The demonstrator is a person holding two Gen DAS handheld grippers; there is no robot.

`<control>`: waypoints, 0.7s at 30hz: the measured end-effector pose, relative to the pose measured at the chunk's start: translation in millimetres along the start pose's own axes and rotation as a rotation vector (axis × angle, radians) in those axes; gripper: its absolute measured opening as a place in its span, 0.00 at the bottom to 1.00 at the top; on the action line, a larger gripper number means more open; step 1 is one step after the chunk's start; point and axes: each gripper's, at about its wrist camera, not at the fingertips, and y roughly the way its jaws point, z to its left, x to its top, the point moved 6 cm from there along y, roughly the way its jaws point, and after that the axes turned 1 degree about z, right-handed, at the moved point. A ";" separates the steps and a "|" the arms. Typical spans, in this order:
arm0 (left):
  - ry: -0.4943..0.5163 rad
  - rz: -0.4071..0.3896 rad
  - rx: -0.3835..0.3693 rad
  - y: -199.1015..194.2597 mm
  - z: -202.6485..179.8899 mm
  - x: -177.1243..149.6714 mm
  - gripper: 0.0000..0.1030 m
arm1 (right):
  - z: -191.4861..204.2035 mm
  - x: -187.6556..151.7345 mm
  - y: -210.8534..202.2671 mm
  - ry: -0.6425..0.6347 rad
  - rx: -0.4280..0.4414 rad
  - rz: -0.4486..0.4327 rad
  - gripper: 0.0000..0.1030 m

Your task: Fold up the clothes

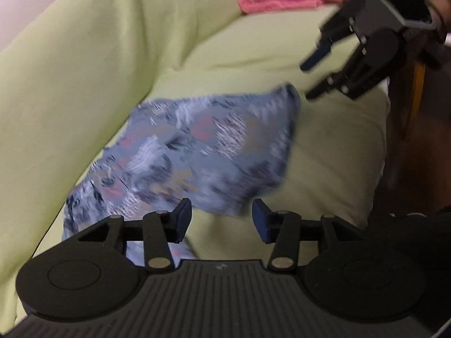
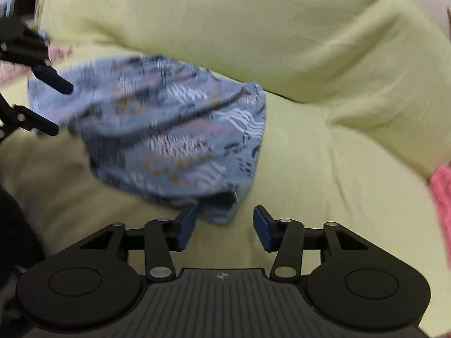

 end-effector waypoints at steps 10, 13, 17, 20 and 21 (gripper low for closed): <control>0.003 0.025 0.113 14.5 -10.5 -4.6 0.39 | -7.1 -6.7 35.4 0.186 -0.105 0.003 0.30; 0.009 0.031 0.131 26.7 -10.4 -2.9 0.39 | -9.5 -13.0 45.2 0.266 -0.083 0.020 0.25; 0.026 0.054 0.156 39.3 -9.5 -3.1 0.02 | -11.0 -8.4 45.8 0.251 -0.093 0.008 0.00; 0.008 -0.025 0.148 20.1 -2.5 7.6 0.01 | -19.5 5.0 30.4 0.185 -0.142 -0.021 0.00; 0.034 -0.052 0.156 12.0 -1.5 11.3 0.00 | -23.6 10.3 23.4 0.166 -0.161 -0.036 0.00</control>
